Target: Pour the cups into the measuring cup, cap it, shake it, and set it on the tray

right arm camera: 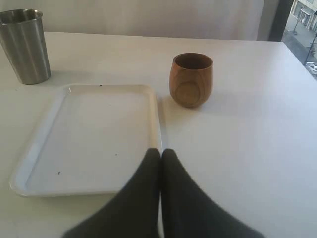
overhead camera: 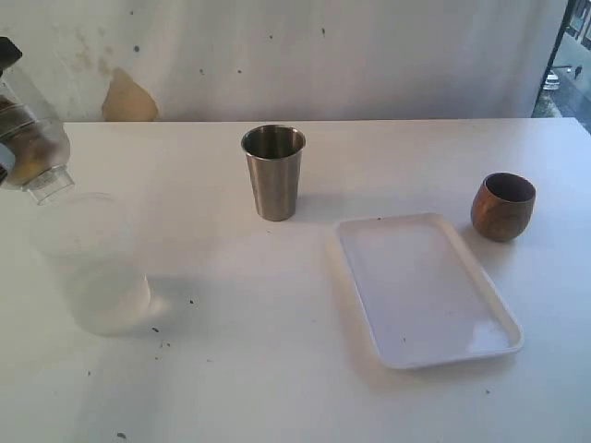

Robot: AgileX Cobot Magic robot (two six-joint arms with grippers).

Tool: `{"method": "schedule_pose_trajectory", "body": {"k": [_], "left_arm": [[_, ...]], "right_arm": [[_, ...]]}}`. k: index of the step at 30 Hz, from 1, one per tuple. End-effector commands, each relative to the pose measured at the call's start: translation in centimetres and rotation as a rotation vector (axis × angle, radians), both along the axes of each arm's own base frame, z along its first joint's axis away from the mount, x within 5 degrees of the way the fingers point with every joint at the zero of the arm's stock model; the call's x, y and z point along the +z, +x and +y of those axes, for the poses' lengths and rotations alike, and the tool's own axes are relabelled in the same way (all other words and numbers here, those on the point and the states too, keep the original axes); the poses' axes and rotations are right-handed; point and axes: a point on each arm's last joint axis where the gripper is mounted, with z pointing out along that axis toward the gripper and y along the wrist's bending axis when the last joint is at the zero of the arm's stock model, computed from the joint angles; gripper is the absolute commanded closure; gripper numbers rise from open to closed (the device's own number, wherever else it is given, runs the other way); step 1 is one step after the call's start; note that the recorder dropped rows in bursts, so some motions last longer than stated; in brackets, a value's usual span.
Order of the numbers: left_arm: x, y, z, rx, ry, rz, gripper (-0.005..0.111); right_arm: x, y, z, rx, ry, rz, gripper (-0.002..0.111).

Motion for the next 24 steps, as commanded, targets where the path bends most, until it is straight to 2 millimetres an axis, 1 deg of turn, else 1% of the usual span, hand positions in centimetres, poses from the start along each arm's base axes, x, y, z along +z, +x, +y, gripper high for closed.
{"method": "schedule_pose_trajectory", "body": {"k": [1,15,20,24], "left_arm": [[1.02,-0.05,-0.08,-0.006,-0.023,-0.053,0.106],[1.07,-0.05,-0.13,-0.01,-0.03,-0.058,0.106],[1.01,-0.09,-0.28,-0.034,0.012,-0.058,0.106],[0.91,-0.15,-0.53,-0.073,0.08,-0.059,0.106]], "right_arm": [[0.01,-0.02,-0.02,-0.005,0.004,-0.011,0.108],[0.01,-0.02,-0.02,-0.005,0.004,-0.011,0.108],[0.01,-0.02,-0.02,-0.005,0.004,-0.011,0.108],[0.01,-0.02,-0.02,-0.005,0.004,-0.011,0.108]]}}
